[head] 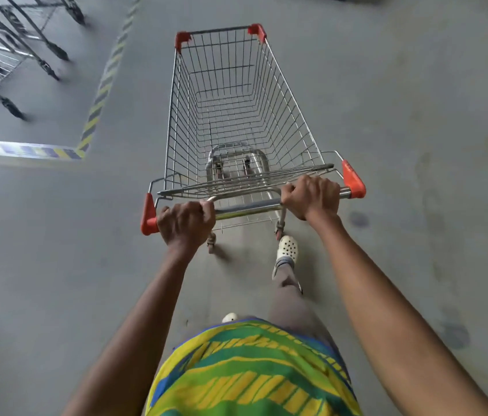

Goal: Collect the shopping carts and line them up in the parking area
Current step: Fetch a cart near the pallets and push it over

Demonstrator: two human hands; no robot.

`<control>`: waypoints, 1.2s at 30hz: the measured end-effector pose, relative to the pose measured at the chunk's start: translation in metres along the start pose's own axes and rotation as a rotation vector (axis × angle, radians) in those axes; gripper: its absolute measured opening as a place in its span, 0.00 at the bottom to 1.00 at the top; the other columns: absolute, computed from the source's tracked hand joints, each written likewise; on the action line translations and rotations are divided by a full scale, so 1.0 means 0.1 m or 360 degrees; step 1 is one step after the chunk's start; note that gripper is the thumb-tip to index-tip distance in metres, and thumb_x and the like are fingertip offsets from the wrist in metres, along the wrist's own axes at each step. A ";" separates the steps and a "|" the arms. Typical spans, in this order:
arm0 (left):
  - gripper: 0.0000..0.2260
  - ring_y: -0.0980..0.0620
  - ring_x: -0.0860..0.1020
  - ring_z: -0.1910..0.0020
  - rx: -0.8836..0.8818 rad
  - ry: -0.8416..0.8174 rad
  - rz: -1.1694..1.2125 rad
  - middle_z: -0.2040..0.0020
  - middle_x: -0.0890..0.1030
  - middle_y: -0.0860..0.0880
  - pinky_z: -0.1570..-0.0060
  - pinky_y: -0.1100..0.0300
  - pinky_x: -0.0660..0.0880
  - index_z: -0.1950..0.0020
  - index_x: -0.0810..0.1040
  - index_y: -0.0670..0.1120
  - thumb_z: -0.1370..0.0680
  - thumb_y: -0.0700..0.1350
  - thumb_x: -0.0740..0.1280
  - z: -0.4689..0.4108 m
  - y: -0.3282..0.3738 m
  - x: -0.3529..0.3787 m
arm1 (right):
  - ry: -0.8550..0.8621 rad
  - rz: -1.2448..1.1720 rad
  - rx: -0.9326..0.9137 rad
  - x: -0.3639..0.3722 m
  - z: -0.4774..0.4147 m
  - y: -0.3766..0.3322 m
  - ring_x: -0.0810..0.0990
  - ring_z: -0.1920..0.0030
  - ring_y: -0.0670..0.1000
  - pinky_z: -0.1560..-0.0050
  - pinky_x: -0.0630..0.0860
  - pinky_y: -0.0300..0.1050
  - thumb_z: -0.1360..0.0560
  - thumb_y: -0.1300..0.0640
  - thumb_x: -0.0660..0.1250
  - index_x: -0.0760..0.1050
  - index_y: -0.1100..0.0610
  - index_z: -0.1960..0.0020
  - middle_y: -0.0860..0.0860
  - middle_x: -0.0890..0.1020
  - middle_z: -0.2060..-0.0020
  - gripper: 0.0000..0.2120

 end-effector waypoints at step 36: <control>0.35 0.43 0.81 0.58 -0.0169 0.0171 -0.0098 0.62 0.84 0.45 0.55 0.54 0.65 0.57 0.87 0.49 0.18 0.68 0.46 -7.61 2.12 -0.05 | -0.0046 -0.0010 -0.0591 -0.72 -8.39 -0.60 0.74 0.71 0.52 0.66 0.59 0.43 0.28 0.18 0.48 0.75 0.57 0.72 0.51 0.76 0.74 0.45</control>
Point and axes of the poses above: each hand's wrist, its own z-axis away from the middle knuckle, its own x-axis out of the palm, y = z × x, the point moved 1 cm from there along -z, towards the middle knuckle
